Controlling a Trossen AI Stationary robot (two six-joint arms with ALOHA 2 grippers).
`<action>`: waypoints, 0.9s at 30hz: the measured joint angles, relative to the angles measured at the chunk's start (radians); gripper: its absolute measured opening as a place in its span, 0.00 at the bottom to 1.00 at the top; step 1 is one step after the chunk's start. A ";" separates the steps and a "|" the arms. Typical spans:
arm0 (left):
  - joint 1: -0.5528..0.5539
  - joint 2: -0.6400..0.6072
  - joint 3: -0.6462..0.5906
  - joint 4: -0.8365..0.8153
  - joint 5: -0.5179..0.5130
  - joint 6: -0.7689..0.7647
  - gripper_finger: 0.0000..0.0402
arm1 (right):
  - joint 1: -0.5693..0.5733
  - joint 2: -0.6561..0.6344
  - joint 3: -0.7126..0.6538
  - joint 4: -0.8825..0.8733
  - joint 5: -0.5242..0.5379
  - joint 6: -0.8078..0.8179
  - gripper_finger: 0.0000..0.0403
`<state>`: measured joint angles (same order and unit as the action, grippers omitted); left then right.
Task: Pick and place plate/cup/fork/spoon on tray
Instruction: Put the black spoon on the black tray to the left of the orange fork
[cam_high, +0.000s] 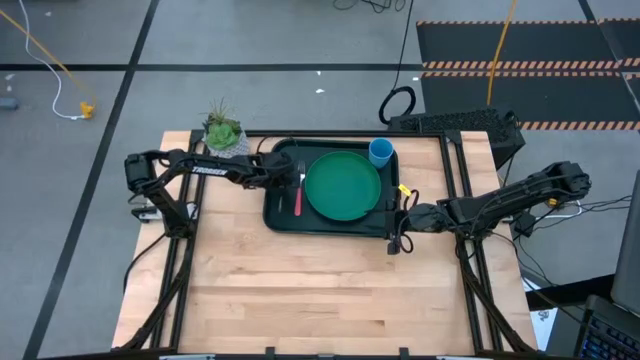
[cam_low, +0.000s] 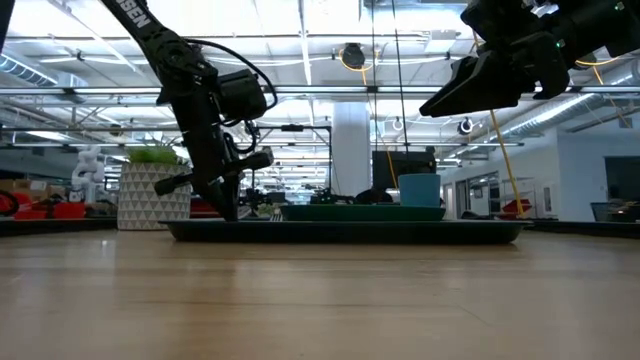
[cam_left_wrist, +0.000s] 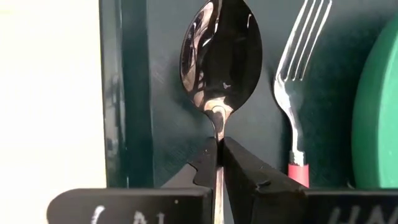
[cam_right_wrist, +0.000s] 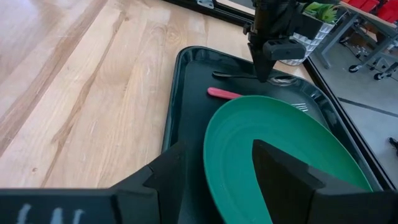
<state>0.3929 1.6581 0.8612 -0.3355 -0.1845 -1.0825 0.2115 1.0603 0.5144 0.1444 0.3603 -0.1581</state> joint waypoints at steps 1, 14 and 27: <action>0.001 0.000 0.000 0.000 -0.003 0.000 0.05 | 0.000 0.000 0.000 0.000 0.000 0.000 0.43; 0.001 0.000 0.000 0.000 -0.037 0.003 0.05 | 0.000 0.000 0.000 0.000 0.000 0.000 0.43; -0.003 0.000 0.000 0.000 -0.044 -0.015 0.05 | 0.000 0.000 0.000 0.000 0.000 0.012 0.43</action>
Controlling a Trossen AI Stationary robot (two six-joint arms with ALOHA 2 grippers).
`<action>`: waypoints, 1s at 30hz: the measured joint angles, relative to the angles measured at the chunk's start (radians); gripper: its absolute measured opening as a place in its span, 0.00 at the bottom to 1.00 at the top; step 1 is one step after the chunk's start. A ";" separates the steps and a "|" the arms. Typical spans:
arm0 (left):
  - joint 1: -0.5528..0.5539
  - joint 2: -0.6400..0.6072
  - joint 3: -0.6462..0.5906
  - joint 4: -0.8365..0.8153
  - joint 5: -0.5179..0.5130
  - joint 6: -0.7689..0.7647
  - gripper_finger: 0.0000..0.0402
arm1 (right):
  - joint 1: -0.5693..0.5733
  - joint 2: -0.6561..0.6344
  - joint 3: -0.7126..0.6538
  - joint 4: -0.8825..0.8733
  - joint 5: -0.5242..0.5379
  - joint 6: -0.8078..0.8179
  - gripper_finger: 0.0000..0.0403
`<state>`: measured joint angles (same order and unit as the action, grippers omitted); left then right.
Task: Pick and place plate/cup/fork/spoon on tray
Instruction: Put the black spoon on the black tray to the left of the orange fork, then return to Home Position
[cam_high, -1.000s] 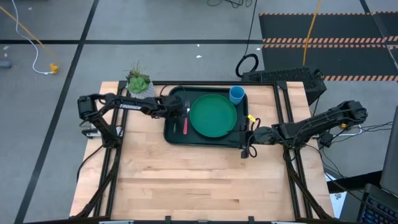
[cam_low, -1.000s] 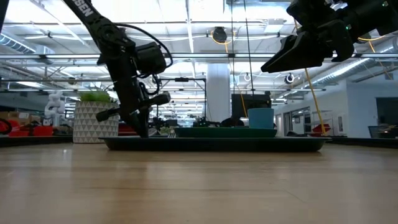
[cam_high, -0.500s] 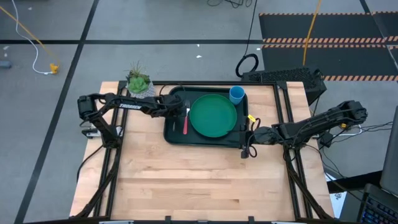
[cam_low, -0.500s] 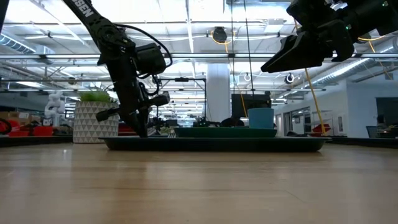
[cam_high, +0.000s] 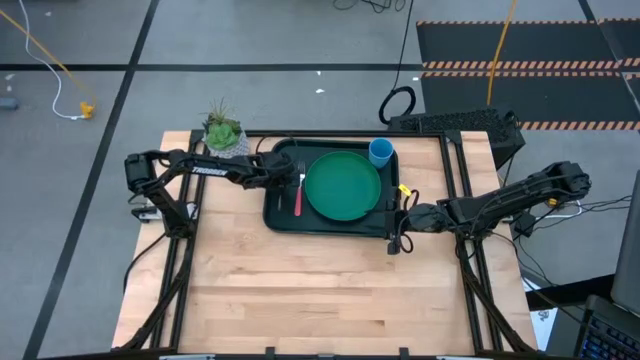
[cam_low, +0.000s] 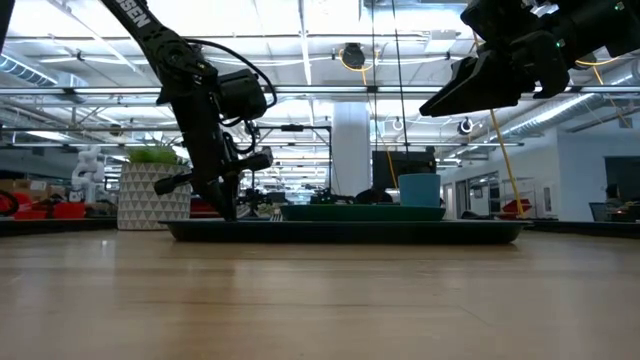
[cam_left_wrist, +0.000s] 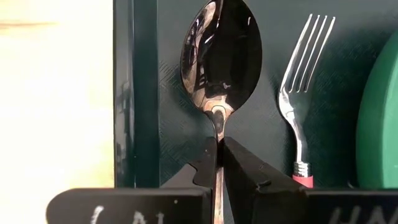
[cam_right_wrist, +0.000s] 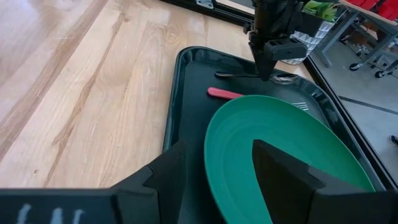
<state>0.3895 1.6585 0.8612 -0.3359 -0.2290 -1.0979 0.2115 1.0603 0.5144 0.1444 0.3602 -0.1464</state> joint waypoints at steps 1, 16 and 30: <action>-0.002 0.000 0.000 0.000 0.000 -0.003 0.05 | 0.000 0.000 0.000 0.000 0.000 0.000 0.43; -0.009 0.000 0.000 0.000 -0.022 -0.026 0.16 | 0.000 0.000 0.000 0.000 0.000 0.000 0.43; -0.025 -0.029 0.000 0.060 -0.026 -0.001 0.30 | 0.000 0.000 0.000 0.000 0.000 0.001 0.43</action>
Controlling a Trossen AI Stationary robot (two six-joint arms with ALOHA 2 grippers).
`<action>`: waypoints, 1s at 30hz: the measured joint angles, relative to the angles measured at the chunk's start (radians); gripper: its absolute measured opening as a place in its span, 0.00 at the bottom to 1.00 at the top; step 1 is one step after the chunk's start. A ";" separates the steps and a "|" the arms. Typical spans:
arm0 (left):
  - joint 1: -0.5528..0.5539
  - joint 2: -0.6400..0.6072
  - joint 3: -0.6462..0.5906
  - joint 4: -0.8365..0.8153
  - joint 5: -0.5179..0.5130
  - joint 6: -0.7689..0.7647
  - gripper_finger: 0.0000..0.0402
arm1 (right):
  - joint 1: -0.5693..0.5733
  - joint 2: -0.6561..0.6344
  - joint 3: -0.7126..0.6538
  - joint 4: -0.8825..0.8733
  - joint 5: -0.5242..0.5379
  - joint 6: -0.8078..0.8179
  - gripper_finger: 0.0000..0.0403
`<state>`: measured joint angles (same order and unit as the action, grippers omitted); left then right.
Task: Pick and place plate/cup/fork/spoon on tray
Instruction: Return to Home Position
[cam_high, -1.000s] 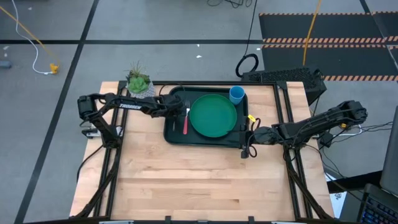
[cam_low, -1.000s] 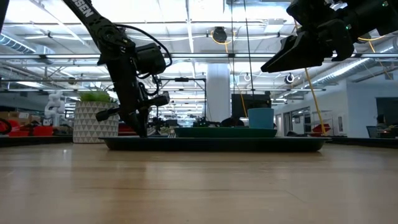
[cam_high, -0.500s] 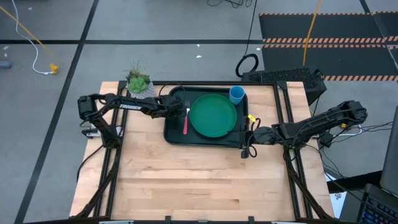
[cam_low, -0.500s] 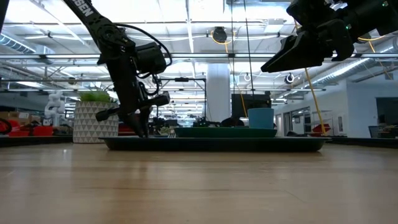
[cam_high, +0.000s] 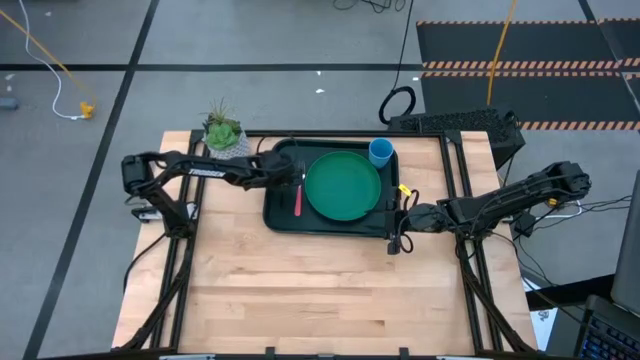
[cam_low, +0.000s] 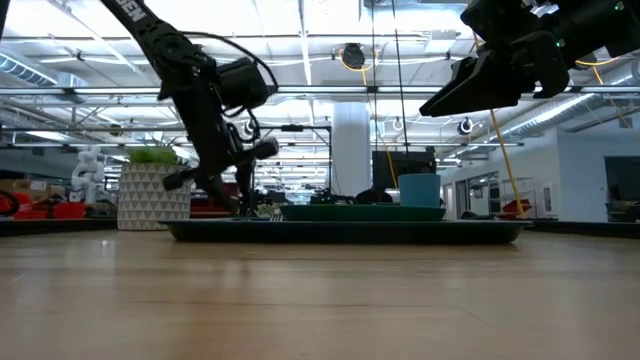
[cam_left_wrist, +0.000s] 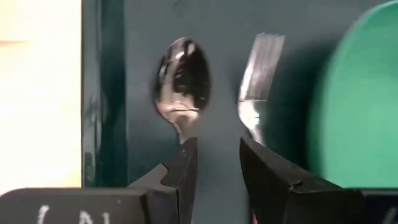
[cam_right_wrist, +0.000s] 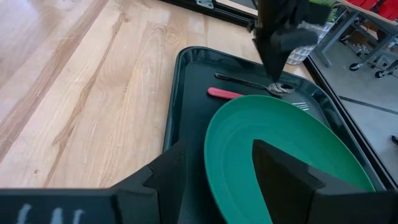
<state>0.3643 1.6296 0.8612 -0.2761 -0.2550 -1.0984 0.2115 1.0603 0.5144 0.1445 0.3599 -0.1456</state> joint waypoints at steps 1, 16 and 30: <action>-0.005 -0.017 0.000 -0.003 0.000 0.007 0.30 | 0.000 0.000 0.000 0.000 0.000 0.000 0.43; -0.201 -0.329 0.000 0.145 -0.086 0.482 0.30 | 0.000 -0.021 0.000 0.055 0.000 0.034 0.43; -0.378 -0.435 0.000 0.068 -0.135 0.748 0.30 | 0.001 -0.219 0.000 0.045 0.000 0.029 0.43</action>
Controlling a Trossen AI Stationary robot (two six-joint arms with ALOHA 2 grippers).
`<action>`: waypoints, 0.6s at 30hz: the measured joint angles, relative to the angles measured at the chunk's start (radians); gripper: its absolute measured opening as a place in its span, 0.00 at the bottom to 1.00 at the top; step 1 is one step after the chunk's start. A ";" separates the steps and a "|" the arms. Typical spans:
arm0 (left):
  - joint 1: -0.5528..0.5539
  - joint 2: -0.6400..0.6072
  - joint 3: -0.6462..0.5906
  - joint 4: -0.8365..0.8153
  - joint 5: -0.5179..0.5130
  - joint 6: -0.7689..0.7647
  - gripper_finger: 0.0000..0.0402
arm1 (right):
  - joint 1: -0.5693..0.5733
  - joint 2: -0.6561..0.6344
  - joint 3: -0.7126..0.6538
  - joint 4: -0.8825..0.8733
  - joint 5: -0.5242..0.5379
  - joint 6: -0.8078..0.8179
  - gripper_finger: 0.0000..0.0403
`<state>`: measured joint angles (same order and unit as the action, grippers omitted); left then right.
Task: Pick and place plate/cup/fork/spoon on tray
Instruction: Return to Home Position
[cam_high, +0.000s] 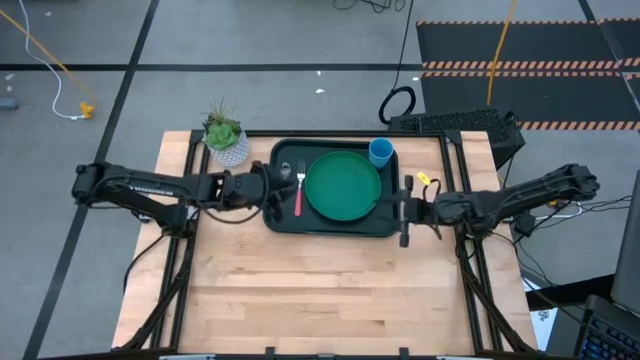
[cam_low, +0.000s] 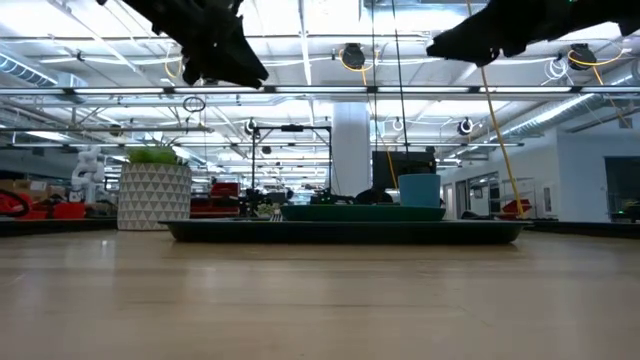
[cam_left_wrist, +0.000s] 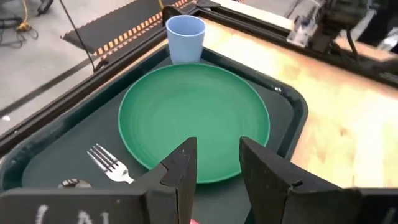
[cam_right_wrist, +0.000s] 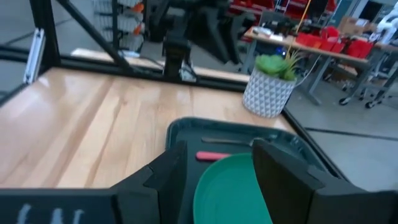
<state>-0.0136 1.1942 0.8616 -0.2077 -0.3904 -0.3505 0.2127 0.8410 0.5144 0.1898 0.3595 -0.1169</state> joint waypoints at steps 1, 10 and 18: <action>-0.009 0.000 0.000 -0.007 -0.008 0.008 0.30 | 0.000 -0.013 0.000 0.000 0.000 -0.001 0.43; -0.020 0.000 0.000 -0.141 -0.056 0.009 0.30 | 0.000 -0.081 0.000 -0.002 0.000 -0.008 0.31; -0.016 0.000 0.000 -0.120 -0.059 0.007 0.30 | 0.000 -0.118 0.000 -0.001 -0.026 -0.030 0.09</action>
<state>-0.0299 1.1942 0.8616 -0.3275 -0.4492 -0.3432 0.2123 0.7227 0.5144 0.1886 0.3339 -0.1467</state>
